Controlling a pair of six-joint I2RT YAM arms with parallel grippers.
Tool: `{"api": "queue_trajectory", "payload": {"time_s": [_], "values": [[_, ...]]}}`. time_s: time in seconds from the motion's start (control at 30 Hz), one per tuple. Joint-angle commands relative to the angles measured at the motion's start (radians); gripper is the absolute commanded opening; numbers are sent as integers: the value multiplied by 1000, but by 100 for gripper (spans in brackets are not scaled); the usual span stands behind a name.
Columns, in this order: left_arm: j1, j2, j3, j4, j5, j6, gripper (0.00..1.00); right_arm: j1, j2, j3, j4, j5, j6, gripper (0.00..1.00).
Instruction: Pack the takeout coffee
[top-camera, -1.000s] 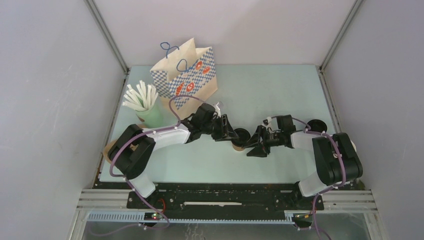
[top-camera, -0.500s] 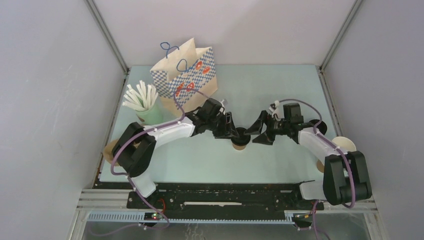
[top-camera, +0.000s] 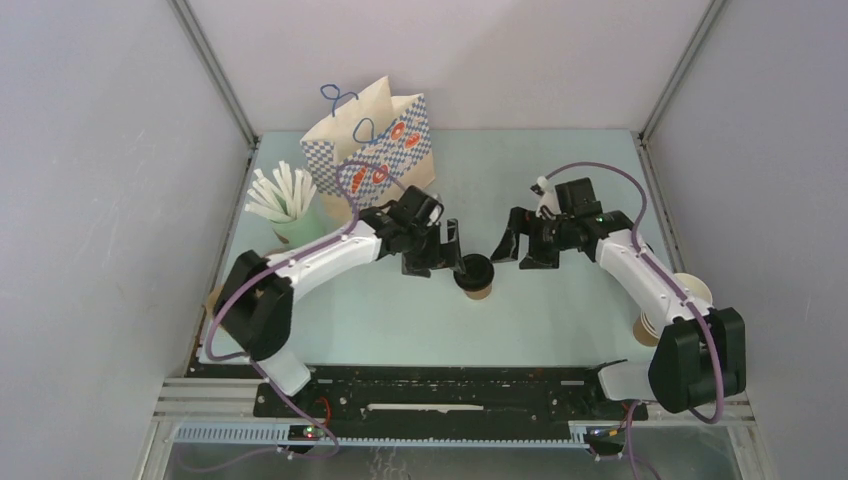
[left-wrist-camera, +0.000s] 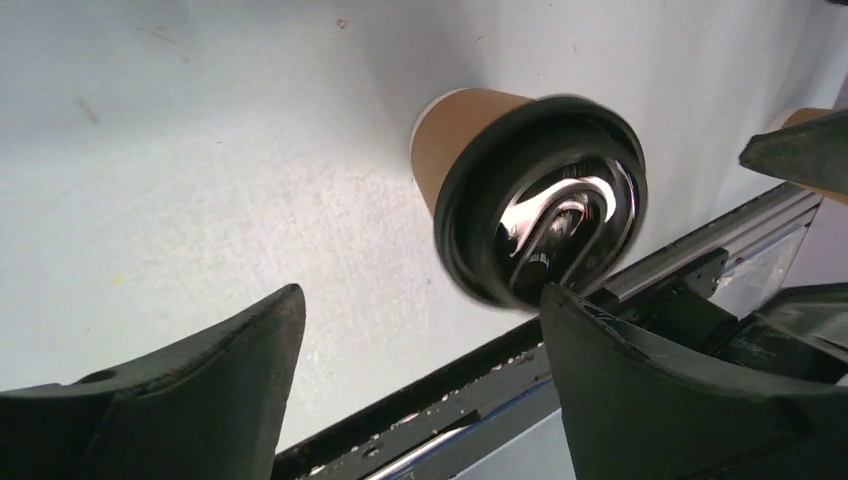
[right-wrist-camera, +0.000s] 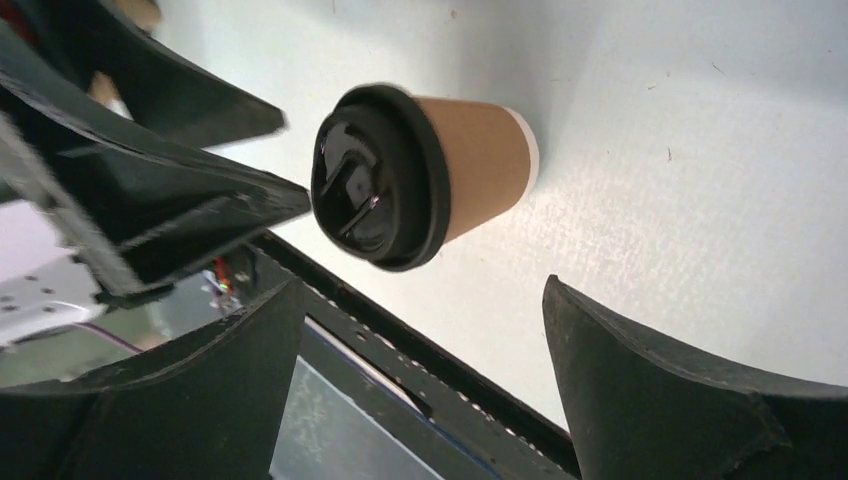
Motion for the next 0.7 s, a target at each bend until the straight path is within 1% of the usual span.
{"api": "queue_trajectory", "payload": {"time_s": [0.0,0.07,0.23,0.43,0.57,0.63,0.67], "values": [[23,-137,92,-77,-31,42,93,92,-1,112,-125,211,-93,98],[23,-172,136,-103,-31,54,95,127,10,134,-138,250,-104,98],[23,-248,170,-144,-49,62,97,197,51,185,-165,308,-124,99],[23,-456,68,-177,-116,62,99,346,155,310,-263,514,-193,100],[24,-595,5,-221,-153,54,100,408,213,366,-288,574,-207,100],[23,-638,-17,-245,-164,48,100,427,237,383,-293,575,-216,100],[23,-660,-26,-252,-168,43,100,437,246,391,-294,602,-220,100]]}}
